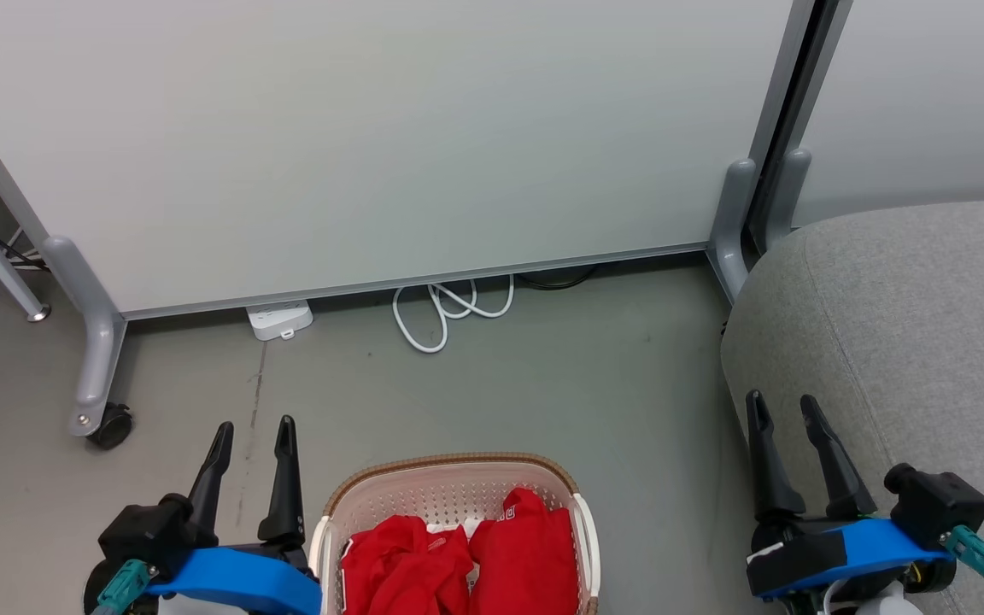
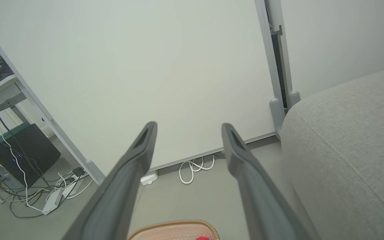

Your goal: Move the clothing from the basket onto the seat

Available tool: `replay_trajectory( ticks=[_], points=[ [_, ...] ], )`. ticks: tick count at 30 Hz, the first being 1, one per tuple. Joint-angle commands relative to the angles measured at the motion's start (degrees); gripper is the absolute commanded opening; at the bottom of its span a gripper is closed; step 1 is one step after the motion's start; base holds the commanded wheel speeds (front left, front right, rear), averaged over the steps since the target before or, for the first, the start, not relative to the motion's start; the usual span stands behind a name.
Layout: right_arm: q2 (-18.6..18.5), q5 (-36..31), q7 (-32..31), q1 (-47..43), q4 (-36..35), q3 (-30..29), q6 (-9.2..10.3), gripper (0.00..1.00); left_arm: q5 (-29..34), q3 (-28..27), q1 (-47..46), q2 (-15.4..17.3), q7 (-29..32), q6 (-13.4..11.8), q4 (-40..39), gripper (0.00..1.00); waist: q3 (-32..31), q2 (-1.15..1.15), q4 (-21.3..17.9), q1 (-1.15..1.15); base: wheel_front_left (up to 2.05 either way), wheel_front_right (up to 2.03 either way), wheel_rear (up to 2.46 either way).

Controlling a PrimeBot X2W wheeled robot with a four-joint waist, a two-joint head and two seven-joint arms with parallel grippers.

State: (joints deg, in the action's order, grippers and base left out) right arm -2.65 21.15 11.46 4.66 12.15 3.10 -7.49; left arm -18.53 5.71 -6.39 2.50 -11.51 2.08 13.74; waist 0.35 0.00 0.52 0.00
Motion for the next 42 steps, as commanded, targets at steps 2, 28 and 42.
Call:
replay_trajectory(
  ticks=[2,28,42],
  points=[
    [-0.3,-1.9,0.6,1.2,-0.1,-0.2,0.0,1.0,1.6,0.1,-0.9,0.4,-0.6,-0.3,-0.1,1.0,0.0,0.0,0.0,0.0,0.0,0.0,0.0],
    [-0.3,-14.3,3.5,1.3,2.2,-1.2,0.01,1.0,11.9,1.5,-1.0,0.5,-3.4,-0.5,2.5,1.0,0.1,0.0,0.0,0.0,0.0,0.0,0.0],
    [-0.3,-15.4,3.8,1.2,3.5,-1.6,0.01,1.0,12.1,1.1,-0.8,0.5,-3.7,-0.6,3.5,1.0,-0.3,0.0,0.2,0.0,0.0,0.0,0.0]
  ],
)
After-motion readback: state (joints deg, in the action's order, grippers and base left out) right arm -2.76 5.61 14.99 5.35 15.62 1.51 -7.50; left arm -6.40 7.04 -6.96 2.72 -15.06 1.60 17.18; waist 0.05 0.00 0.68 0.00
